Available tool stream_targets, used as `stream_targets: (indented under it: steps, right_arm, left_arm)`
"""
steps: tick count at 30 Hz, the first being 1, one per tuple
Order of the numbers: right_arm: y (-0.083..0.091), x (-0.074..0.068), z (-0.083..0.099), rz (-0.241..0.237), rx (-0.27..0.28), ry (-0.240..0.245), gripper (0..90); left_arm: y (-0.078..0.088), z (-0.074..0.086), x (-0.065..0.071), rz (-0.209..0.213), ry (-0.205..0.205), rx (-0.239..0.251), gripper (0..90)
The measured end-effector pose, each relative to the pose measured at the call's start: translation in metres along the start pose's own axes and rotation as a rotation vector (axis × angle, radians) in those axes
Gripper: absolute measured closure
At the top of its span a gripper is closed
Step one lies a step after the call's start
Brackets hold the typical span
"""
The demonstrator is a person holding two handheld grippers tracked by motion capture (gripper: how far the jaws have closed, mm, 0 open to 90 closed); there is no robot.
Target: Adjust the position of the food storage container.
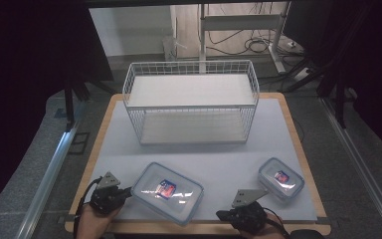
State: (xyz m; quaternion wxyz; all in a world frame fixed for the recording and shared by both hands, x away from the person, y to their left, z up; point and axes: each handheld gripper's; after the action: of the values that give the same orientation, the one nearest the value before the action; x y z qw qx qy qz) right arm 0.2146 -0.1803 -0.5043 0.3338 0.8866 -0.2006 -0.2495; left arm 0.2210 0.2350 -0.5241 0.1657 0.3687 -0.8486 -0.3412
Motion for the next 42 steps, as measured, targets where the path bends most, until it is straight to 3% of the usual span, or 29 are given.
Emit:
stream_targets:
  steps: [4, 8, 9, 12, 20, 24, 27, 31, 35, 42]
  right_arm:
    - [-0.008, -0.007, -0.004, -0.037, -0.003, -0.001, 89.2]
    - [-0.012, -0.009, -0.005, -0.029, -0.009, 0.006, 89.2]
    - [-0.011, -0.008, -0.005, -0.014, -0.01, 0.004, 89.4]
    - [-0.007, -0.004, -0.006, -0.001, 0.011, -0.022, 89.4]
    - [0.002, 0.02, -0.013, 0.096, 0.038, -0.058, 89.6]
    - [0.004, 0.033, -0.017, 0.136, 0.054, -0.081, 89.7]
    - [0.007, 0.045, -0.021, 0.194, 0.064, -0.099, 89.7]
    - [0.009, 0.058, -0.025, 0.222, 0.073, -0.129, 89.7]
    - [0.007, 0.068, -0.033, 0.259, 0.071, -0.129, 89.8]
    - [0.006, 0.075, -0.038, 0.272, 0.068, -0.128, 89.8]
  left_arm:
    - [-0.007, -0.008, 0.01, 0.036, -0.015, -0.005, 89.6]
    - [-0.014, -0.014, 0.018, 0.07, -0.027, -0.006, 89.6]
    - [-0.016, -0.018, 0.022, 0.054, -0.042, -0.018, 89.7]
    - [-0.018, -0.02, 0.023, 0.062, -0.038, -0.018, 89.7]
    - [-0.028, -0.03, 0.027, 0.082, -0.005, -0.019, 89.7]
    - [-0.037, -0.037, 0.033, 0.078, -0.02, -0.046, 89.8]
    - [-0.046, -0.045, 0.038, 0.073, -0.043, -0.059, 89.7]
    - [-0.055, -0.053, 0.04, 0.062, -0.052, -0.071, 89.7]
    - [-0.063, -0.059, 0.037, 0.071, -0.05, -0.085, 89.7]
    - [-0.072, -0.066, 0.03, 0.069, -0.052, -0.09, 89.7]
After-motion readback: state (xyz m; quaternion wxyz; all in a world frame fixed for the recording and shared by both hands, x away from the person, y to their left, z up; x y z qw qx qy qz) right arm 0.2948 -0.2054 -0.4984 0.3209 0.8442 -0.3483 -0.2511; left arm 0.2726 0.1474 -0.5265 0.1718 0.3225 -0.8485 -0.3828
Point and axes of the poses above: each handheld gripper's, and its own axes: y roughly backward along the jaws, z roughly out of its underside, x roughly to its right, and after that the axes turned 11 degrees about -y, right-handed
